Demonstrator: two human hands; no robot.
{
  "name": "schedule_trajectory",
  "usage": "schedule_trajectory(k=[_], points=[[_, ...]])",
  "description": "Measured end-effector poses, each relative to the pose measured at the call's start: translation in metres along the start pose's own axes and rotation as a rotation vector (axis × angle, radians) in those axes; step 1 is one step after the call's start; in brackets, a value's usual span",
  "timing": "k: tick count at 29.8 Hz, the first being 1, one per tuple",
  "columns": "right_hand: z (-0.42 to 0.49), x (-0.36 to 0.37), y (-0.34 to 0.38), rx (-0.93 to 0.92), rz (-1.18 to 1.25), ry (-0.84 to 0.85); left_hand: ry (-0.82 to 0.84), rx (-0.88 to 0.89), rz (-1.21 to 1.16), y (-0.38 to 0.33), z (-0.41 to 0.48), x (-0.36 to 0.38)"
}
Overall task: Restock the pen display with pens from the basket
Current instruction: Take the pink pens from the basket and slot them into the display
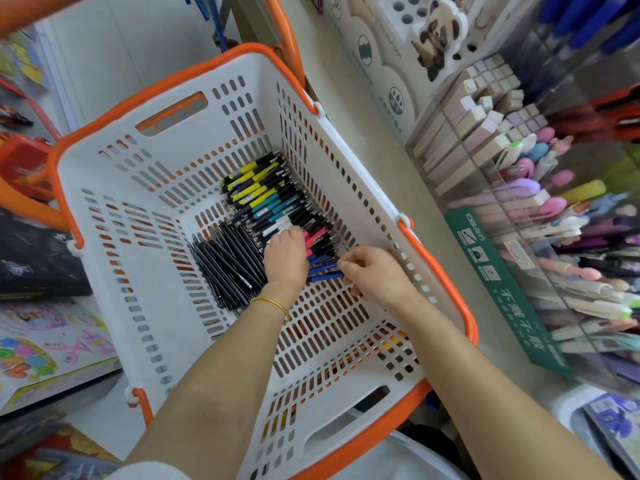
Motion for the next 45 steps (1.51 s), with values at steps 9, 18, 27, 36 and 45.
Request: schedule_trajectory(k=[9,18,27,36,45], points=[[0.0,-0.001,-0.001,0.017,0.005,0.017,0.109,-0.09,-0.277,0.015,0.01,-0.012],[-0.001,-0.001,-0.001,0.021,-0.011,0.017,0.081,-0.225,-0.834,0.031,0.01,-0.019],[-0.001,0.0,0.0,0.017,-0.034,0.019,0.105,-0.409,-1.597,0.016,-0.016,-0.04],[-0.027,0.006,0.011,0.191,0.636,0.305,-0.062,-0.223,-1.865,-0.034,-0.045,-0.096],[-0.082,-0.032,0.043,0.01,1.654,0.514,-0.384,0.187,-1.481,-0.118,-0.077,-0.179]])
Point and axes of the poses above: each hand's wrist, its own z-axis towards the middle knuckle, its own x-axis out of the palm, y = z × x, the point moved 3 cm from there along z, towards the middle knuckle, and after that the axes turned 12 degrees about x, right-handed, at the moved point
